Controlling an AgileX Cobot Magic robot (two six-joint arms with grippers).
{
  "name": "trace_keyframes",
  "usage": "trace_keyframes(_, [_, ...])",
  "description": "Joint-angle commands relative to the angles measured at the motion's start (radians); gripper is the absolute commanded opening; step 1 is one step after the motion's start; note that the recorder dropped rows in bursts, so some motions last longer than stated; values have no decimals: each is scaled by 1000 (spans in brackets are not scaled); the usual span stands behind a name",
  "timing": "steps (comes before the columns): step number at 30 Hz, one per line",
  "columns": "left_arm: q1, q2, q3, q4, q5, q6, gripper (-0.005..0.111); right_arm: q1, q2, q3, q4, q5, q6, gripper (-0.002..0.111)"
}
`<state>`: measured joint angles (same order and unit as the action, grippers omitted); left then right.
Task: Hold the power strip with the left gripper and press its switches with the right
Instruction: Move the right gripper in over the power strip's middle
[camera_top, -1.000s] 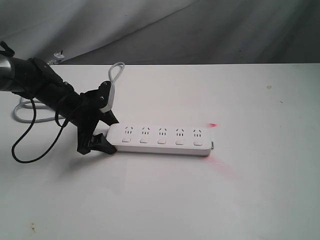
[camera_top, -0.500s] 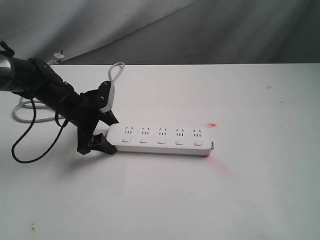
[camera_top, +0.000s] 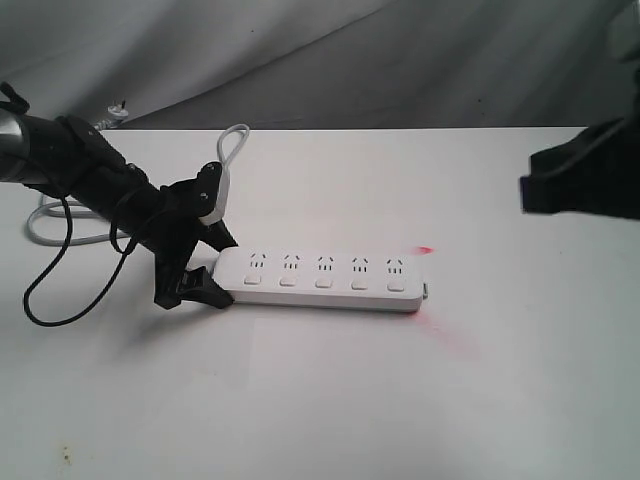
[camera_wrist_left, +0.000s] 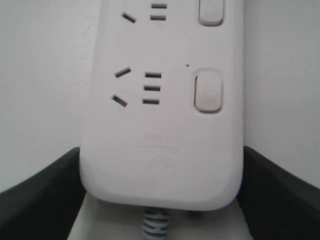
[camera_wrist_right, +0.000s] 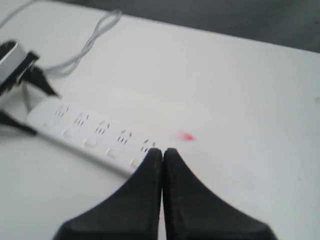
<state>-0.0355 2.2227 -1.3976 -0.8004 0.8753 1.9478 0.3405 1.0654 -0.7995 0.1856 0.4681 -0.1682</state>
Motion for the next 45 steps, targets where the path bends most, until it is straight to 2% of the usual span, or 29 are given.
trace_keyframes(1, [-5, 4, -4, -12, 18, -4, 54, 78, 142, -107, 140, 171, -286, 0])
trace_keyframes(7, [-5, 4, -4, -12, 18, -4, 54, 80, 355, -357, 243, 384, -641, 0])
trace_keyframes(11, [-5, 4, -4, -12, 18, -4, 54, 80, 486, -513, 251, 439, -673, 0])
trace_keyframes(15, [-5, 4, -4, -12, 18, -4, 54, 80, 578, -595, 276, 438, -705, 0])
trace_keyframes(21, [-5, 4, -4, -12, 18, -4, 54, 123, 688, -607, 407, 400, -950, 0])
trace_keyframes(28, [-5, 4, -4, -12, 18, -4, 54, 197, 804, -607, 605, 235, -1135, 0])
trace_keyframes(32, [-5, 4, -4, -12, 18, -4, 54, 232, 860, -607, 625, 122, -1144, 0])
trace_keyframes(37, [-5, 4, -4, -12, 18, -4, 54, 243, 909, -607, 629, 95, -1144, 0])
trace_keyframes(39, [-5, 4, -4, -12, 18, -4, 54, 243, 921, -607, 629, 92, -1144, 6])
trace_keyframes(45, [-5, 4, -4, -12, 18, -4, 54, 243, 967, -611, 710, 54, -1173, 36])
